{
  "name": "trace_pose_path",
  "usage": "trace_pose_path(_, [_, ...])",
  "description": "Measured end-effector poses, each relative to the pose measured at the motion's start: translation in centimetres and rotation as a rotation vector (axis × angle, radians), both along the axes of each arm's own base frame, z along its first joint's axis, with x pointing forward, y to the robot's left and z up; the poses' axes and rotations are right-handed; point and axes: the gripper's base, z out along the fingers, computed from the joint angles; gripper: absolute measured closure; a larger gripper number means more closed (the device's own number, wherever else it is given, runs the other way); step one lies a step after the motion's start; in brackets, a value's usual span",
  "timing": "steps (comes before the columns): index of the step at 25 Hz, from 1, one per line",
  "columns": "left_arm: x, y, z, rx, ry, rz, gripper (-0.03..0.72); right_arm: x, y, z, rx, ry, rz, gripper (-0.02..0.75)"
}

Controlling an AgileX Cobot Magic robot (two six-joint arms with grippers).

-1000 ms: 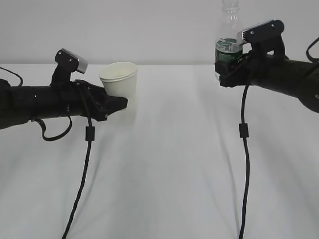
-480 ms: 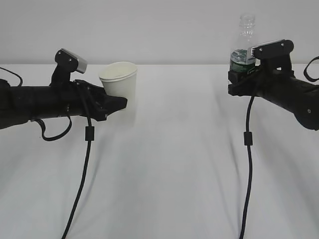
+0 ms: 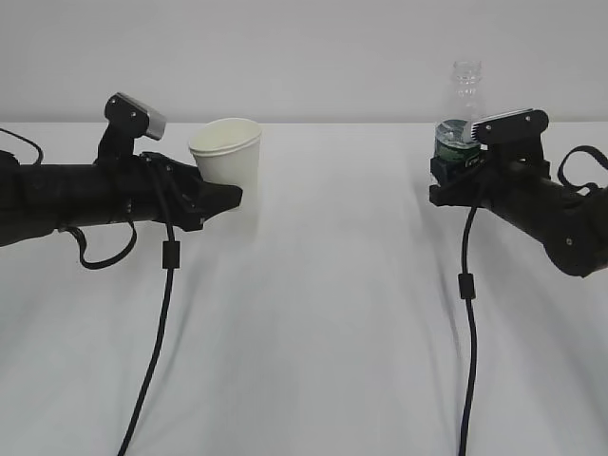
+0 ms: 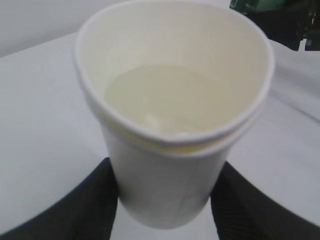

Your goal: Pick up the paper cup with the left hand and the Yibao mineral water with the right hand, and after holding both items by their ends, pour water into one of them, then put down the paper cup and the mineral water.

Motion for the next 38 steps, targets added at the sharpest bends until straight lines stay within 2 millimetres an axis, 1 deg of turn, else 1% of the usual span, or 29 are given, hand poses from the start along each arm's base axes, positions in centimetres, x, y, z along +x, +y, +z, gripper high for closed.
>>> trace_pose_path(8, [0.0,0.0,0.0,0.001,0.0,-0.001,0.294,-0.1,0.0,-2.6,0.015,-0.008,0.002,0.301])
trace_pose_path(17, [0.0,0.0,0.0,-0.002,-0.002,-0.003,0.294,-0.3,0.0,-4.6,0.026,0.007,-0.009,0.302])
trace_pose_path(25, [0.0,0.0,0.0,-0.003,-0.003,-0.007,0.294,-0.2,-0.1,-5.3,0.045,-0.035,-0.017,0.302])
trace_pose_path(30, [0.0,-0.1,0.0,-0.003,-0.004,-0.009,0.294,-0.2,-0.1,-5.3,0.049,-0.041,-0.017,0.299])
trace_pose_path(34, [0.0,-0.1,0.0,-0.004,-0.004,-0.009,0.294,-0.2,-0.1,-5.3,0.051,-0.04,-0.019,0.225])
trace_pose_path(38, [-0.1,-0.1,0.1,-0.01,-0.008,-0.015,0.294,-0.2,0.0,-5.3,0.05,-0.04,-0.014,0.18])
